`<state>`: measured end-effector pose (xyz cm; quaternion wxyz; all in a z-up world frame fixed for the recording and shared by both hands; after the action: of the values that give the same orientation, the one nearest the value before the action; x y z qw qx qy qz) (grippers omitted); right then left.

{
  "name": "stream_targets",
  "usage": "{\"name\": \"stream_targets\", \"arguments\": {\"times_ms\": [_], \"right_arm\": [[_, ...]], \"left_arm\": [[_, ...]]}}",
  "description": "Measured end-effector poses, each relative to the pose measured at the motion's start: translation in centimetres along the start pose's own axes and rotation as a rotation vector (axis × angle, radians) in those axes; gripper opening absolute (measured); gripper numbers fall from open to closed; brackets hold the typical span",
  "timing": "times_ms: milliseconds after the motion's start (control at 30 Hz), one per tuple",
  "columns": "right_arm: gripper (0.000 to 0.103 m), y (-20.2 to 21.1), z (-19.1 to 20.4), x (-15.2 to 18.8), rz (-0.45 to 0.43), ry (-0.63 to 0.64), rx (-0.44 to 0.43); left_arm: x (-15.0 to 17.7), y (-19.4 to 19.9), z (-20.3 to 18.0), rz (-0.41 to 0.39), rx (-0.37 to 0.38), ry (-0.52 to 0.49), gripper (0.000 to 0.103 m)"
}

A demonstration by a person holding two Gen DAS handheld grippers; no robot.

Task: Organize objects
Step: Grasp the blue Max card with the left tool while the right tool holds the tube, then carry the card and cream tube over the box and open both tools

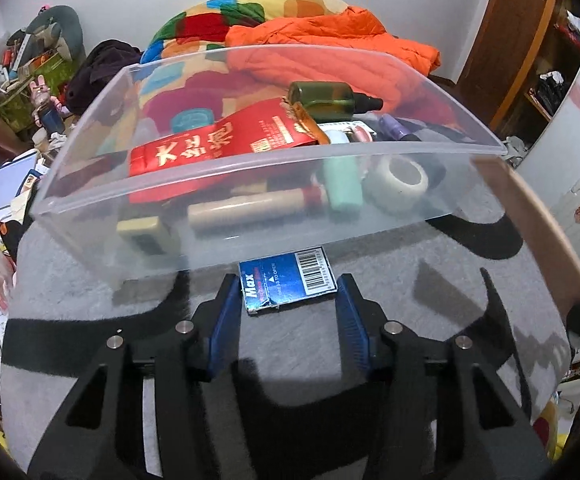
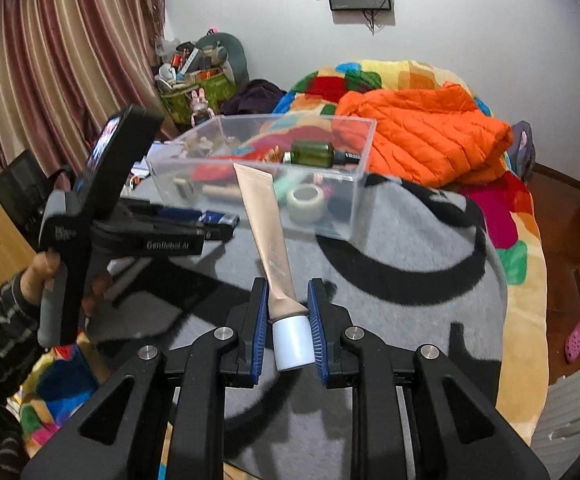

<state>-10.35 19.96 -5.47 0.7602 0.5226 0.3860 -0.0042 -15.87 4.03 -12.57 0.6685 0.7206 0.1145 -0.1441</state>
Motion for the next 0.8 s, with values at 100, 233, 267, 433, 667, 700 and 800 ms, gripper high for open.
{"name": "stream_targets", "arguments": {"times_ms": [100,233,267,433,667,700,800], "right_arm": [[0.018,0.1,0.1,-1.0,-0.019,-0.008,-0.008],[0.018,0.0,0.2,-2.7,-0.045,-0.016,-0.008],[0.018,-0.1,0.2,-3.2,-0.052,-0.017,-0.009],[0.018,-0.9,0.3,-6.3,-0.084,-0.021,-0.008],[0.018,-2.4,-0.5,-10.5,-0.103,-0.024,0.022],[0.018,-2.8,-0.6,-11.3,-0.103,-0.021,0.026],[0.018,-3.8,-0.8,-12.8,-0.099,-0.008,0.042]], "left_arm": [[0.7,1.0,0.3,-0.016,0.016,0.009,0.049],[0.8,3.1,0.6,-0.06,0.022,0.005,0.049],[0.7,3.8,0.6,-0.075,0.029,0.003,0.049],[-0.5,6.7,1.2,-0.14,0.04,0.003,0.049],[-3.2,9.7,2.6,-0.224,0.035,0.008,0.049],[-3.7,9.9,2.8,-0.229,0.036,0.008,0.049],[-5.1,10.0,3.2,-0.238,0.036,0.007,0.049]]}}
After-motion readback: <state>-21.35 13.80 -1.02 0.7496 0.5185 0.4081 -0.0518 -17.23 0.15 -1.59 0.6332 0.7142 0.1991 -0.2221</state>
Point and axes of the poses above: each gripper's, at about its wrist camera, not at the fingertips, and y roughly against the way its jaws point, z to its left, x to its underside, the point moved 7 cm from there along -y, roughly the way its jaws point, and after that the axes turned 10 degrees about z, right-handed, at the moved point
